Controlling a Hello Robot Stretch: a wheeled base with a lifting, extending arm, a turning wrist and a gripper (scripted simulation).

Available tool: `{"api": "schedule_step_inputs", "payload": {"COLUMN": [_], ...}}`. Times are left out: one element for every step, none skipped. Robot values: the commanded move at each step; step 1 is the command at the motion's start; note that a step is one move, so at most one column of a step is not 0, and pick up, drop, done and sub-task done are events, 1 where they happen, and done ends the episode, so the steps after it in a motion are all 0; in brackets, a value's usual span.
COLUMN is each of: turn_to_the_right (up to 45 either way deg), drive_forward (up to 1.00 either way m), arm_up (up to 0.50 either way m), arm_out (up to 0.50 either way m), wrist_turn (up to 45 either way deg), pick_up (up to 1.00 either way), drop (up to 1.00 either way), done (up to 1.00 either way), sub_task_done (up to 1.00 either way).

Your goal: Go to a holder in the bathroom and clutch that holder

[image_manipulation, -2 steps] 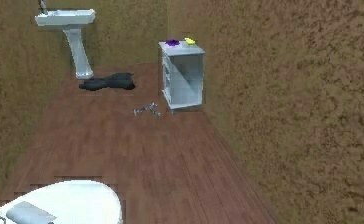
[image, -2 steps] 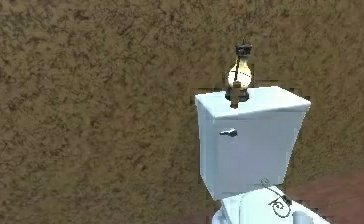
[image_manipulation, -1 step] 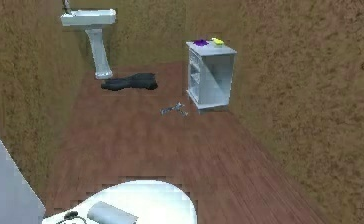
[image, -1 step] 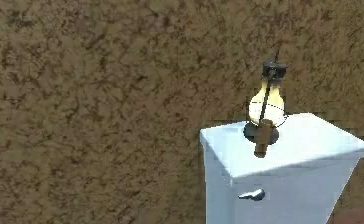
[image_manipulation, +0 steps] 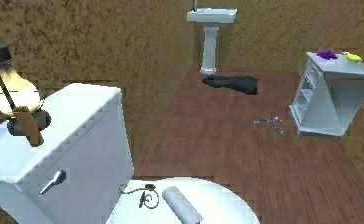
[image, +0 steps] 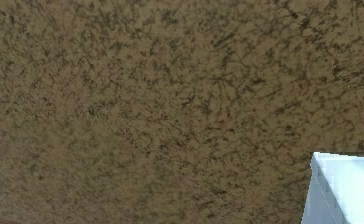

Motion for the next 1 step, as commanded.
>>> {"api": "schedule_step_inputs", "payload": {"turn_to_the_right": [0.0], "drive_forward": [0.0], "arm_up": [0.5], "arm_out": [0.0], "wrist_turn": [0.0], "pick_up": [0.0], "drop": [0.0], "done": [0.0], "sub_task_done": [0.0]}}
